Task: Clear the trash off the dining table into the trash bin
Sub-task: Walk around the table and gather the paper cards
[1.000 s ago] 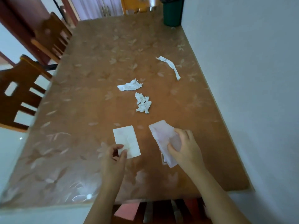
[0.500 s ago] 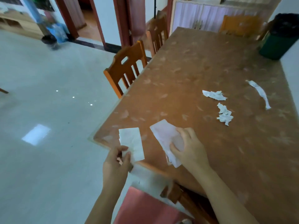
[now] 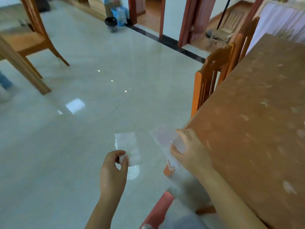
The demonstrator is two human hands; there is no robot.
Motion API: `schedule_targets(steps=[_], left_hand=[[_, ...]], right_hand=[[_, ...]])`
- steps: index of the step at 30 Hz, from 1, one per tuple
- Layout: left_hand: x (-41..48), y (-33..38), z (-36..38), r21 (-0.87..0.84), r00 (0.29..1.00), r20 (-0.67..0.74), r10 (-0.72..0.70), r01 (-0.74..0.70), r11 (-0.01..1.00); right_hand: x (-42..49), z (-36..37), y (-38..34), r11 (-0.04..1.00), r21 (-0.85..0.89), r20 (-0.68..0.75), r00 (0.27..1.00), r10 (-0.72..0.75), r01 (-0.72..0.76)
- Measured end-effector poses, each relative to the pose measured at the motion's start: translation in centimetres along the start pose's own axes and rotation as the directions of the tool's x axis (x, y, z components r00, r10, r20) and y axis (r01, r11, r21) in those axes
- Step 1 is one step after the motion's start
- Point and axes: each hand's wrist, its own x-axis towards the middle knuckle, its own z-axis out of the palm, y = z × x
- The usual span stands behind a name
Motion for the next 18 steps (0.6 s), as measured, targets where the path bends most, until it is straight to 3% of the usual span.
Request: schedule_targets(steps=[10,14,18], left_hand=[[16.0,-0.6,0.7,0.040,0.999,-0.002,-0.036,0.036,0.999],[24.7,2.3,1.9,0.120,0.998,0.049,0.030,-0.036,0.992],[32.9,5.7,3.6,0.189,0.975,0.102,0.197,-0.213,0.959]], right_hand=[[14.9,8.1,-0.2,0.993,0.096,0.060,0.997,0.055,-0.061],[23.6,9.9,0.0,0.985,0.131,0.059,0.993,0.105,-0.112],[31.7,10.0,0.3,0.978,0.173,-0.026,0.992,0.121,-0.114]])
